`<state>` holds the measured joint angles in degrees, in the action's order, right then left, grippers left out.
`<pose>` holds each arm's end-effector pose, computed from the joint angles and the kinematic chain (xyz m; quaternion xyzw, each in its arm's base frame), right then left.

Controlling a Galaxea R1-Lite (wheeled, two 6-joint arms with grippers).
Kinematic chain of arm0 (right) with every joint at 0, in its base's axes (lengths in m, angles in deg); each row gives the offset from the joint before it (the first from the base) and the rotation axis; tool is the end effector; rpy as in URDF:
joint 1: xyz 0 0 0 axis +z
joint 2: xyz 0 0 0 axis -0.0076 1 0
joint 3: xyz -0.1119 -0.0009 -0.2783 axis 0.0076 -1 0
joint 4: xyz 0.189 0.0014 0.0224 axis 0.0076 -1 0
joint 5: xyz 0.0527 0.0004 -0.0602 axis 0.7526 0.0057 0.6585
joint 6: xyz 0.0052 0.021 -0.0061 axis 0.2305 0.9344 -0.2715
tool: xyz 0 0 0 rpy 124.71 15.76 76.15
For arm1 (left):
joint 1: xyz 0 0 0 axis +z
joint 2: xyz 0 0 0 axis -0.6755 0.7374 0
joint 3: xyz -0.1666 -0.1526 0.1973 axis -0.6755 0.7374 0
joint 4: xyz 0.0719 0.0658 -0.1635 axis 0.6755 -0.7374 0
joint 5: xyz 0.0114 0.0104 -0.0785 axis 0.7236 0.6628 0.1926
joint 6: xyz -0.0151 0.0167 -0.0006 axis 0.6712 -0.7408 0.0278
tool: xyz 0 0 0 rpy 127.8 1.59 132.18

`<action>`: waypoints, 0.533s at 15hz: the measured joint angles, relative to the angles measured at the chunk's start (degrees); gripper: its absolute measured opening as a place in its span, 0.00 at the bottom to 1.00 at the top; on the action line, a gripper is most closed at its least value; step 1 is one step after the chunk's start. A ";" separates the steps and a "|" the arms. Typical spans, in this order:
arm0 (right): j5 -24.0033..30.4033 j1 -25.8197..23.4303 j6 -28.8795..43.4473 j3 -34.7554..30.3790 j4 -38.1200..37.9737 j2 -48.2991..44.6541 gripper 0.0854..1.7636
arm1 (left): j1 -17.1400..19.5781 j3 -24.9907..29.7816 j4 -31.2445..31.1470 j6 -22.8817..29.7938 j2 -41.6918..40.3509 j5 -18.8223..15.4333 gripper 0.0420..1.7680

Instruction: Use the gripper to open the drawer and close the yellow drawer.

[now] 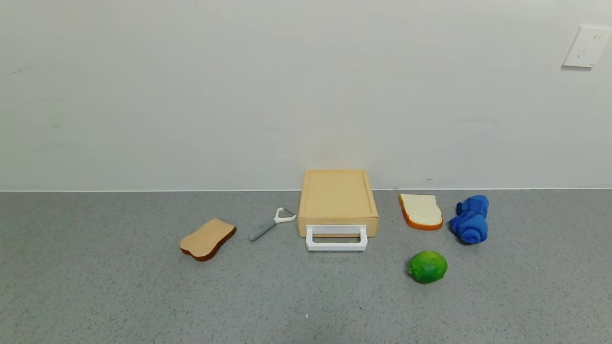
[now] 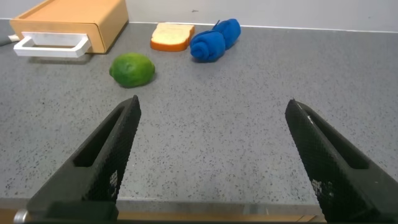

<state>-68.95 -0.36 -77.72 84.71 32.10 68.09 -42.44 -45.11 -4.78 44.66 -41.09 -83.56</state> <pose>-0.0228 -0.0002 0.0754 0.0014 0.0008 -0.0003 1.0000 -0.0280 0.0018 0.0912 0.0361 -0.0204 0.0433 0.9982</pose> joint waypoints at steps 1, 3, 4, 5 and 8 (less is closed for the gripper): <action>0.02 0.00 -0.05 0.00 0.00 0.00 0.97 | 0.00 0.66 0.28 0.11 -0.02 -1.10 0.96; 0.00 0.06 -0.05 0.00 0.00 0.00 0.97 | 0.02 1.26 -0.11 -0.11 -0.05 -3.25 0.96; 0.00 0.06 -0.06 0.00 0.00 0.00 0.97 | 0.02 1.32 -0.15 -0.18 -0.05 -4.33 0.97; 0.00 0.04 -0.06 0.00 0.02 0.00 0.97 | 0.02 1.65 -0.22 -0.44 -0.05 -5.28 0.97; 0.00 0.00 -0.06 0.00 0.00 0.00 0.97 | 0.02 2.67 -0.11 -2.06 -0.05 -6.66 0.97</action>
<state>-68.95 -0.36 -77.78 84.71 32.10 68.09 -42.42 -42.44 -4.89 42.60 -41.13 -90.22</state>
